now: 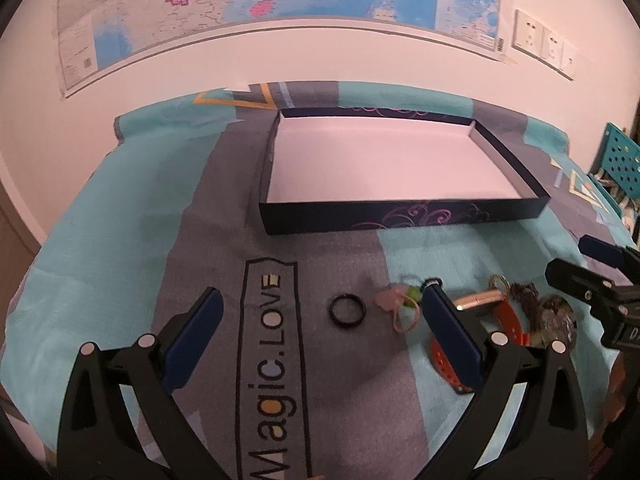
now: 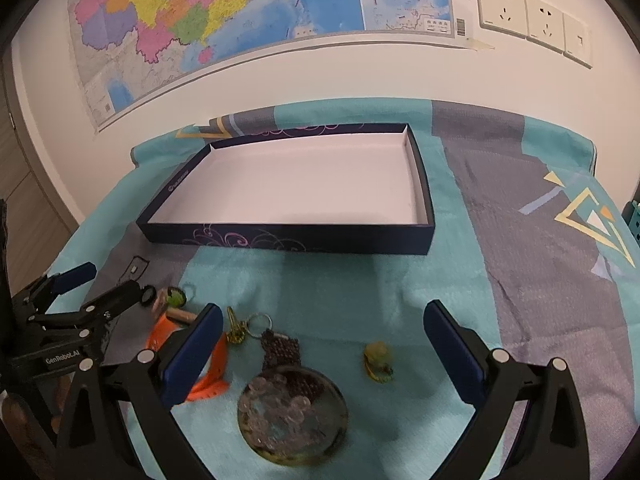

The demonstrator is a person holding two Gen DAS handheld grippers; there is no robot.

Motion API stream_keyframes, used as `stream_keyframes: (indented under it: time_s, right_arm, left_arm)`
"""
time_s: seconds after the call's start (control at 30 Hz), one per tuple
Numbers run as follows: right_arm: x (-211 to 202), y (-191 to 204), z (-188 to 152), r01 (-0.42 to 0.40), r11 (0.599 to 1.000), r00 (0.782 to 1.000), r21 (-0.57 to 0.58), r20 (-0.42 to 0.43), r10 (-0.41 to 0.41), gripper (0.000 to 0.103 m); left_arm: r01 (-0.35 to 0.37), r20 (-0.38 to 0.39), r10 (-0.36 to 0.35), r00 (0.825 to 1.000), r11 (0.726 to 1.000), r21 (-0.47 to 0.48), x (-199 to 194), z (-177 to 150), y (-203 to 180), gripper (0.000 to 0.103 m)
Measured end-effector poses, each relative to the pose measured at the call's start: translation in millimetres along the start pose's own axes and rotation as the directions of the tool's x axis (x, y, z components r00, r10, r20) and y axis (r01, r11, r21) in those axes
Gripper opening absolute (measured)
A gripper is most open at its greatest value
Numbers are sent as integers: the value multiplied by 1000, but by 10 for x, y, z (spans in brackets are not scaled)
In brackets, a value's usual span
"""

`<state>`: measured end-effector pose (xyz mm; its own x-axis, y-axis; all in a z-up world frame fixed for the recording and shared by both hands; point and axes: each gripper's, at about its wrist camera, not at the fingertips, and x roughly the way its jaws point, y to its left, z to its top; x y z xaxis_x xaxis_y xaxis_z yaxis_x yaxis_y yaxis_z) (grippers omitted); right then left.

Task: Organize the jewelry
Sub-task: 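Grasp the orange smartwatch with the left tool while the right tool grasps the tortoiseshell bangle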

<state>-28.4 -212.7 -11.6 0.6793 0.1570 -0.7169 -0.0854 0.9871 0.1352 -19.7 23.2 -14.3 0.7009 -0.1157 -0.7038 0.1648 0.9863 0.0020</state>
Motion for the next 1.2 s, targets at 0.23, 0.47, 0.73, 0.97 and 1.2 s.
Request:
stream_keyframes:
  time_s: [0.23, 0.47, 0.73, 0.97, 1.2]
  right_arm:
    - [-155, -116, -121, -14, 1000, 1000, -11, -11, 14, 96]
    - [-247, -41, -238, -56, 997, 998, -57, -29, 55, 88]
    - [-240, 176, -202, -169, 981, 985, -91, -36, 166, 71]
    - [-221, 85, -209, -145, 987, 987, -67, -74, 140, 60]
    - [-242, -320, -360, -127, 991, 983, 52, -124, 132, 33]
  left_arm:
    - [66, 13, -67, 998, 995, 72, -109, -99, -76, 98]
    - [114, 1, -115, 993, 986, 118, -143, -160, -201, 98]
    - [169, -18, -168, 986, 976, 140, -156, -176, -272, 90]
    - [226, -62, -218, 974, 955, 191, -123, -187, -415, 70]
    - [287, -119, -269, 956, 941, 181, -7, -186, -456, 53]
